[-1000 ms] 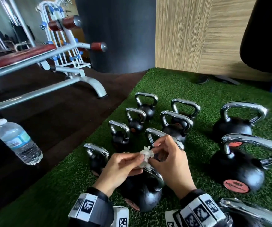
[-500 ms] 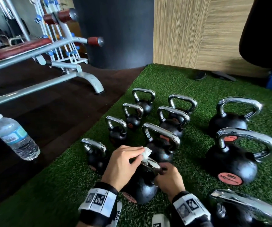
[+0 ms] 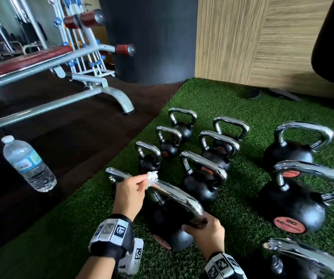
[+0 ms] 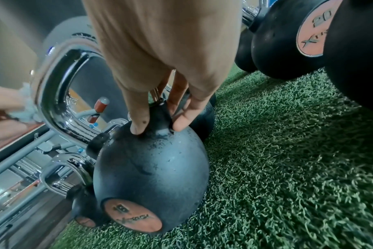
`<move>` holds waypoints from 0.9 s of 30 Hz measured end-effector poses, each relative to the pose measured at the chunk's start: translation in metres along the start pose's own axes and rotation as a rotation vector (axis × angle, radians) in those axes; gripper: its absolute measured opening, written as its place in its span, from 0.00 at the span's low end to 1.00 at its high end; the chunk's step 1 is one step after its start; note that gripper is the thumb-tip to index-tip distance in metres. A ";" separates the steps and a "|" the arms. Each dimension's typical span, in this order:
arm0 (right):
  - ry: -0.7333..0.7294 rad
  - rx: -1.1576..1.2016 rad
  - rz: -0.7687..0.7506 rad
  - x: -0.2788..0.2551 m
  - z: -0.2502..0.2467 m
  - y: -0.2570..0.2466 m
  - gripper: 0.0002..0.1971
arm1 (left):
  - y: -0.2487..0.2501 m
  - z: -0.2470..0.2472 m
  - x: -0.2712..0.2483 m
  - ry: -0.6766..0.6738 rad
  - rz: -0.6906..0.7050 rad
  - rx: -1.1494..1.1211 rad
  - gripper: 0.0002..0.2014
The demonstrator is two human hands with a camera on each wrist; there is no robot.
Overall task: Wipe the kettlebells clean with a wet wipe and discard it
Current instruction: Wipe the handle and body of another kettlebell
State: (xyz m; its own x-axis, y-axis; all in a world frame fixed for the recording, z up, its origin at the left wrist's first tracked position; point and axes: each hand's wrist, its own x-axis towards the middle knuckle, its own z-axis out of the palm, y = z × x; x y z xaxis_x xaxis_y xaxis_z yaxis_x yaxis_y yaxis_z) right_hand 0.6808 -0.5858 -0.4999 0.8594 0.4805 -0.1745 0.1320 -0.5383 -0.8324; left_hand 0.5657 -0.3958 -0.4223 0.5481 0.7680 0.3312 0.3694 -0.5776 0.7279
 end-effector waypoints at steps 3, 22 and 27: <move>0.010 0.006 0.006 0.001 0.001 -0.001 0.15 | -0.014 0.003 0.003 -0.001 -0.007 -0.035 0.12; -0.001 -0.007 -0.013 0.010 0.002 0.006 0.18 | -0.080 0.042 -0.021 -0.146 -0.383 -0.347 0.13; -0.089 -0.097 -0.067 0.015 -0.010 0.003 0.18 | -0.071 0.045 -0.038 -0.074 -0.318 -0.260 0.19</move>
State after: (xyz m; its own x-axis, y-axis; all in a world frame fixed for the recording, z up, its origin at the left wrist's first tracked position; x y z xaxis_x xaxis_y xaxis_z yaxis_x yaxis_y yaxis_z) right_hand 0.6991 -0.5868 -0.4996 0.8006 0.5746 -0.1700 0.2380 -0.5653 -0.7898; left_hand 0.5528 -0.3963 -0.5137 0.4934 0.8693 0.0286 0.3318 -0.2186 0.9177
